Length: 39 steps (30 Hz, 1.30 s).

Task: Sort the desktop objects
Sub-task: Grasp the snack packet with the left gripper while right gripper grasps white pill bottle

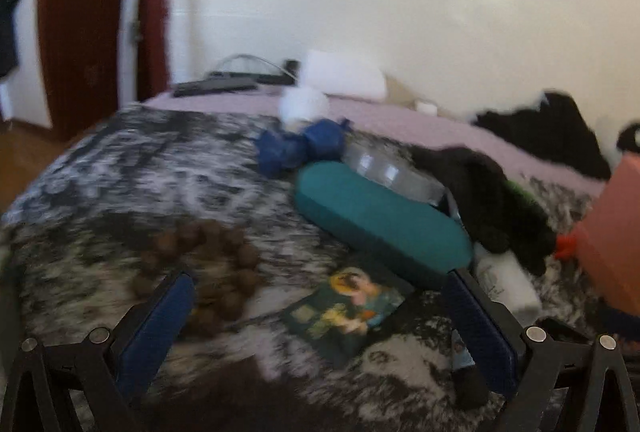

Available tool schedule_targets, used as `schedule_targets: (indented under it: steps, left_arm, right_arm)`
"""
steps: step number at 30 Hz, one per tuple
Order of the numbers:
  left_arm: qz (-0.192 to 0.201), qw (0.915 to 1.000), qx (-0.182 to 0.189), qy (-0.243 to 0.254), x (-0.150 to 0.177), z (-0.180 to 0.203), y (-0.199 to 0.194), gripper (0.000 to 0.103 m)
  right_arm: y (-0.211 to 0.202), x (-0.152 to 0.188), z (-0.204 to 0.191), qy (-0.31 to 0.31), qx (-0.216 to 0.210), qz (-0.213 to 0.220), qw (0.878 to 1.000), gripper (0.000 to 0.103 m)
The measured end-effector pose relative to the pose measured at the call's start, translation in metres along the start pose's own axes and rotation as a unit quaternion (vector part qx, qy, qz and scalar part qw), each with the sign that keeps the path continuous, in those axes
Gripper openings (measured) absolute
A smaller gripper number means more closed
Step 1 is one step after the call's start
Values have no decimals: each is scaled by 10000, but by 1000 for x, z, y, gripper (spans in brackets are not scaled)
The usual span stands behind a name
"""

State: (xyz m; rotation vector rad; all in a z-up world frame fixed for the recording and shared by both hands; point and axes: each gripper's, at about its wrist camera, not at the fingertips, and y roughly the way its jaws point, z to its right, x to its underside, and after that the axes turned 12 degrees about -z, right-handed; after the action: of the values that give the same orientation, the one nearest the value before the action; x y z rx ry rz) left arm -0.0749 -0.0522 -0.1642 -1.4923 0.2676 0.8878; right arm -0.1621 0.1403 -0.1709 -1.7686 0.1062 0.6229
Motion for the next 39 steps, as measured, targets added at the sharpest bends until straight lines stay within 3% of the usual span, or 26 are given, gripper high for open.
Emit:
schedule_targets:
  steps: [3,5,11,13,15,16,17,18,20,25,29,33,39]
  left_arm:
    - [-583,9982,-14,151,3,8,43,101]
    - [-1187,9928,-25,172,1,10,67,100]
    - [-1201,9914,-311,426,-6,18,78,94]
    - [-1182,9911,-338,519,-8,22,80,88]
    - [-1086,9917,-346,593,-9,24,78,65]
    - [-1038,9920,-361,615,-10,25,78,62]
    - [-1009,9926,-283,617,-10,24,76,55]
    - [-981,9932,-237,587,-10,23,75,50]
    - [-927,9947,-140,431,-11,15,73,50]
    - [-650,9978,-98,-28,-11,-3,58,50]
    - [-409,9990,-154,-30,-8,-6,40,50]
    - [-305,9995,100,-20,-10,-4,26,50]
    - [-189,9997,111,64,-15,2,12,50]
  right_arm:
    - [25,-7,6,84,-56,-193,9998,103]
    - [37,-13,8,126,-75,-261,9996,103]
    - [54,-28,-1,-129,33,-336,9993,103]
    - [53,-29,-2,-143,68,-315,9994,103]
    - [56,-32,-4,-200,144,-310,9992,98]
    - [57,-33,-7,-239,211,-294,9991,93]
    - [56,-34,-10,-281,276,-228,9990,74]
    - [53,-33,-11,-300,303,-158,9990,41]
    - [50,-32,-12,-288,307,-76,9991,8]
    - [49,-32,1,-82,-41,-84,9999,4]
    - [40,-29,5,-61,-227,72,9997,2]
    - [17,-23,2,-202,-299,491,9981,0]
    - [-13,-14,-3,-316,-451,940,9941,0]
